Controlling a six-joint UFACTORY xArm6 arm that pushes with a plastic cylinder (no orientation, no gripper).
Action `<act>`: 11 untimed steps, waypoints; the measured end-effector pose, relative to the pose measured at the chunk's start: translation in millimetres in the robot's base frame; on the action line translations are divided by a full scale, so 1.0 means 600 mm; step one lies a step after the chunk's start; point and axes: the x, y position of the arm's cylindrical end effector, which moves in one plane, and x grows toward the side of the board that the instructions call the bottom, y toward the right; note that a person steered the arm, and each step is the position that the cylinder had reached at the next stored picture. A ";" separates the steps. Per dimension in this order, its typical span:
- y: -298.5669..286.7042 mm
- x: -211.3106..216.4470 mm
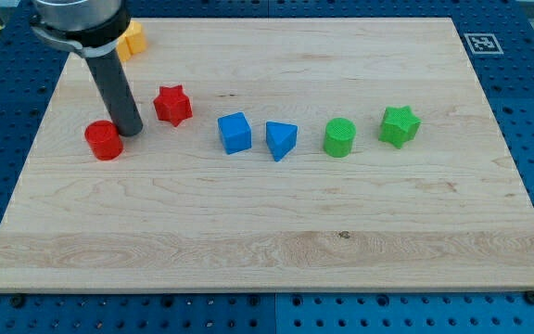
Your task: Separate the red star and red circle from each other
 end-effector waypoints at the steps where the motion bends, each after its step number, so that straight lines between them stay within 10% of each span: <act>1: -0.005 0.035; 11: 0.095 -0.208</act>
